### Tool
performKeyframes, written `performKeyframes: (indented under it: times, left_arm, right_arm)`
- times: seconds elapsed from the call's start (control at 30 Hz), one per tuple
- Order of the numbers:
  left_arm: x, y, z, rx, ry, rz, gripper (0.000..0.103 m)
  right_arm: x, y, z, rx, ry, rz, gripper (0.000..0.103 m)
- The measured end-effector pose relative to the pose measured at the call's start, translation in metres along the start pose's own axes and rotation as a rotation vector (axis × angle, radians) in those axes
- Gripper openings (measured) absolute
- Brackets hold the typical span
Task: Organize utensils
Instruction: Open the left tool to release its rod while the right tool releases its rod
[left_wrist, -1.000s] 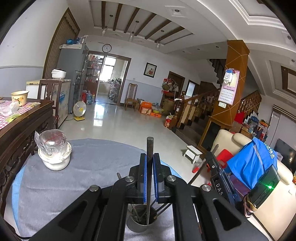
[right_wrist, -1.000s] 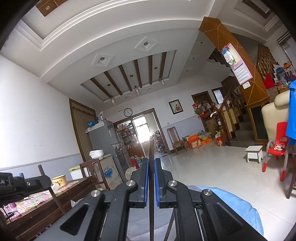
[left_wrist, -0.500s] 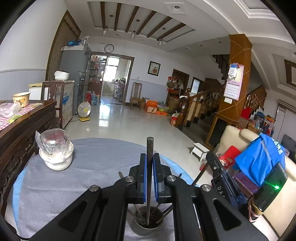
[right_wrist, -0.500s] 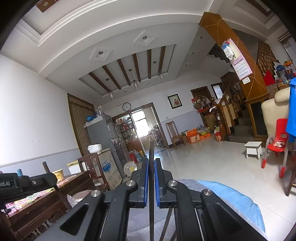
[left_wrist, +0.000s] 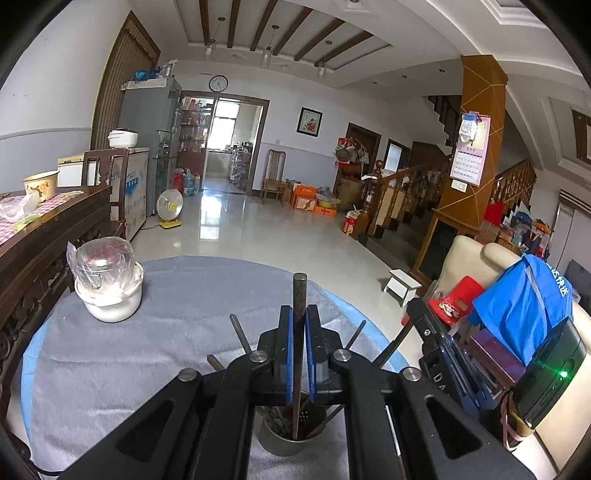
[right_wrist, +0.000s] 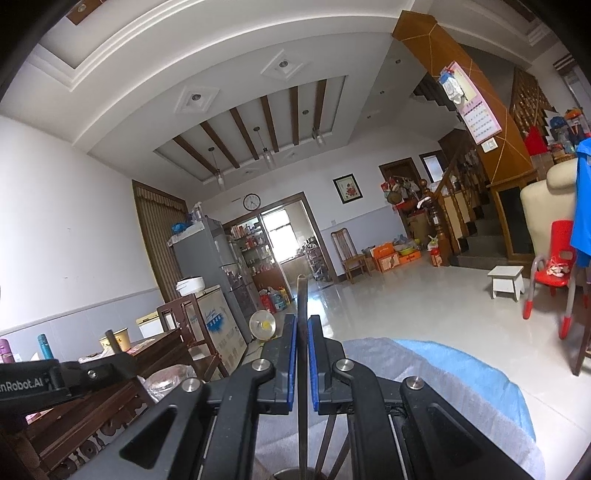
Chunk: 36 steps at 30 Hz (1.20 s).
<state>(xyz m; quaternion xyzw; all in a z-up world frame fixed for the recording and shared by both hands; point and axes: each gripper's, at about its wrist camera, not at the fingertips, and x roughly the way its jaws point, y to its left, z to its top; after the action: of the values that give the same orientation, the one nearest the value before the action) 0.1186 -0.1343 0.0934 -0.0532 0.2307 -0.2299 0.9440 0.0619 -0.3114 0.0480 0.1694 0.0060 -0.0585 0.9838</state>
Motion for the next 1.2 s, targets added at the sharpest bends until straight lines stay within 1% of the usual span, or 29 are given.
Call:
performKeyframes:
  times: [0.5,0.8,0.97,1.2]
  left_arm:
    - [-0.001,-0.003,-0.019,0.004,0.064,0.007,0.007]
    - [-0.008,-0.001,-0.026,0.002,0.068,0.01,0.007]
    - [-0.014,0.006,-0.03,-0.01,0.072,0.018,0.007]
    - [-0.032,0.017,-0.037,-0.016,0.063,0.062,0.007]
  right_arm:
    - [-0.015,-0.009,-0.018,0.022,0.074,0.031,0.007]
    - [-0.022,-0.008,-0.022,0.015,0.094,0.038,0.007]
    - [-0.026,-0.007,-0.023,0.019,0.114,0.051,0.009]
    - [-0.035,0.003,-0.025,-0.001,0.143,0.067,0.01]
